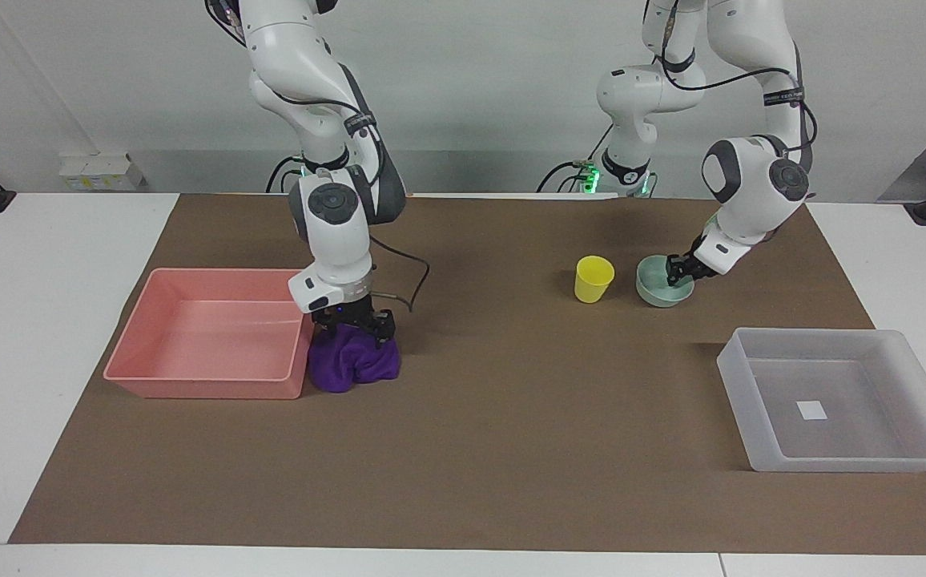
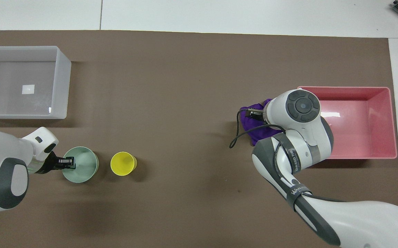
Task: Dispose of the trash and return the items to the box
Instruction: 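Carry the green bowl into the clear bin while the right gripper lifts the cloth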
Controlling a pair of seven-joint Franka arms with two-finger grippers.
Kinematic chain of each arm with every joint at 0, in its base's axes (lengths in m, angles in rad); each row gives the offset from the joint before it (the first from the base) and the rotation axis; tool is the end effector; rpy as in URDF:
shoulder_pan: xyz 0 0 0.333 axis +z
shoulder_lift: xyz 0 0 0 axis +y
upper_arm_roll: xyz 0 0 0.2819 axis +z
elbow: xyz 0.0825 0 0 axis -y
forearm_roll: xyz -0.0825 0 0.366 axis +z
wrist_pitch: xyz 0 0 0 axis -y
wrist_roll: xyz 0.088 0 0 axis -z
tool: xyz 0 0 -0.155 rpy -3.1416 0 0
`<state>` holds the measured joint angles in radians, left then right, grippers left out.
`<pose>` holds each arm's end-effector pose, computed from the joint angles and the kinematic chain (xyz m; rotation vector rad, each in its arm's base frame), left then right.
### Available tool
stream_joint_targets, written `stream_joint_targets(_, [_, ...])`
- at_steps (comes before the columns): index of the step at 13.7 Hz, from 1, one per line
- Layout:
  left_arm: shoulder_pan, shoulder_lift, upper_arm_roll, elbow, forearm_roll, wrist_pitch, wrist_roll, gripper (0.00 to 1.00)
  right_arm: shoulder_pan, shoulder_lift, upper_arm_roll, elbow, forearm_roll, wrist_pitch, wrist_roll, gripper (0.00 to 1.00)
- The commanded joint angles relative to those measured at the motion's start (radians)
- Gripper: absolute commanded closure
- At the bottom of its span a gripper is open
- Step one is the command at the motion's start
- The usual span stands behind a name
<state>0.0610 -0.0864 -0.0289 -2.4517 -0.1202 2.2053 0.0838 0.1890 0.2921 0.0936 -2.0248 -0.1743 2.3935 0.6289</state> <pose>0.4358 0.0055 0.2509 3.0348 0.0420 -0.2348 0.5638 0.1564 0.2445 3.0645 -0.3510 0.1753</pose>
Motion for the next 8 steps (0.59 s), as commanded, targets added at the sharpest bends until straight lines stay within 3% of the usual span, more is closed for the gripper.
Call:
stream_joint_targets(1, [0.037, 0.016, 0.004, 0.119, -0.016, -0.161, 0.013, 1.00, -0.010, 0.012, 0.006, -0.041, -0.057, 0.077, 0.026, 0.35])
stream_joint_targets(2, [0.051, 0.020, 0.006, 0.204, -0.016, -0.256, 0.013, 1.00, -0.013, 0.015, 0.006, -0.043, -0.057, 0.090, 0.031, 0.91])
stream_joint_targets(3, [0.060, 0.037, 0.007, 0.294, -0.016, -0.347, 0.011, 1.00, -0.013, 0.013, 0.006, -0.043, -0.057, 0.088, 0.047, 1.00])
stream_joint_targets(6, [0.120, 0.160, 0.007, 0.619, -0.015, -0.524, 0.008, 1.00, -0.011, -0.036, 0.006, -0.019, -0.056, 0.047, 0.115, 1.00])
stream_joint_targets(8, [0.173, 0.262, 0.007, 0.819, -0.006, -0.542, 0.011, 1.00, -0.016, -0.091, 0.006, 0.046, -0.053, -0.086, 0.135, 1.00])
